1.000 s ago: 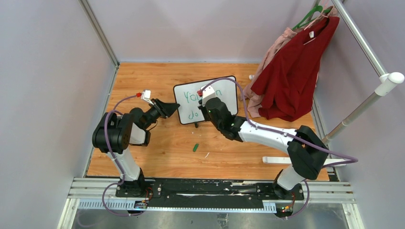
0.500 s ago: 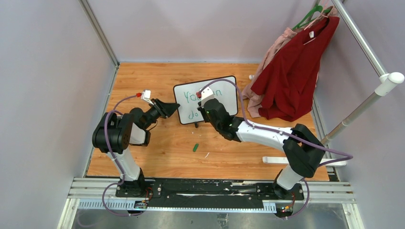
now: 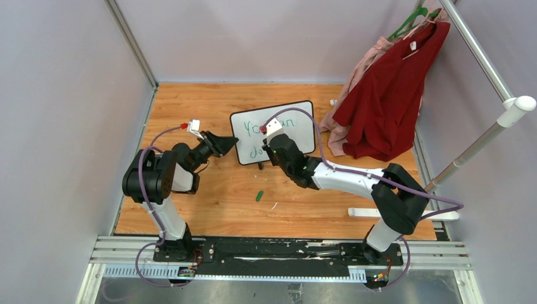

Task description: Write a sentence on the whiteboard

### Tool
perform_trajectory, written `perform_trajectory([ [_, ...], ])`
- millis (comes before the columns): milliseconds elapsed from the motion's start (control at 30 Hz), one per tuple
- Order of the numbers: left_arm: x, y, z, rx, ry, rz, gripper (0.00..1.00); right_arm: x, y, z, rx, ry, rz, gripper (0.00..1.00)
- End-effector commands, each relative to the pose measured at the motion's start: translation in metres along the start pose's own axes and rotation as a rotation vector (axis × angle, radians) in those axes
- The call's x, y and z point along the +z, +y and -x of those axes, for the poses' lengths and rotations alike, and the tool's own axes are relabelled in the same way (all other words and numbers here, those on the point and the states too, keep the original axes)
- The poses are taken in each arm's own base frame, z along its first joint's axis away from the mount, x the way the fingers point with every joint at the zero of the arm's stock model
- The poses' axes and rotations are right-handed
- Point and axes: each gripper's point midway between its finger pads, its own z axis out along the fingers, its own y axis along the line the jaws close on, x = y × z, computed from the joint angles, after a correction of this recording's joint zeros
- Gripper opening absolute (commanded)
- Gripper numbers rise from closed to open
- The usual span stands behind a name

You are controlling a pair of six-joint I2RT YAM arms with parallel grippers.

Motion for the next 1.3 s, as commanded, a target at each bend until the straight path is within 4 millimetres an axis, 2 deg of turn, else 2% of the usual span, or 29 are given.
perform_trajectory([
  [0, 0.000, -0.014, 0.007, 0.054, -0.022, -0.050, 0.43, 0.002, -0.011, -0.015, 0.001, 0.029, -0.042, 0.00],
  [400, 0.000, -0.014, 0.007, 0.055, -0.022, -0.051, 0.43, -0.003, -0.013, -0.034, 0.004, 0.069, -0.047, 0.00],
  [700, 0.000, -0.015, 0.007, 0.056, -0.023, -0.052, 0.43, -0.009, -0.034, -0.028, 0.027, 0.054, -0.098, 0.00],
  [833, 0.000, -0.015, 0.007, 0.055, -0.023, -0.051, 0.43, -0.014, -0.036, -0.021, 0.034, 0.037, -0.091, 0.00],
  [1067, 0.000, -0.015, 0.007, 0.057, -0.023, -0.053, 0.43, -0.023, -0.010, -0.004, 0.032, -0.022, 0.018, 0.00],
  [1267, 0.000, -0.015, 0.007, 0.057, -0.023, -0.052, 0.43, -0.020, 0.003, 0.004, 0.034, -0.037, 0.054, 0.00],
])
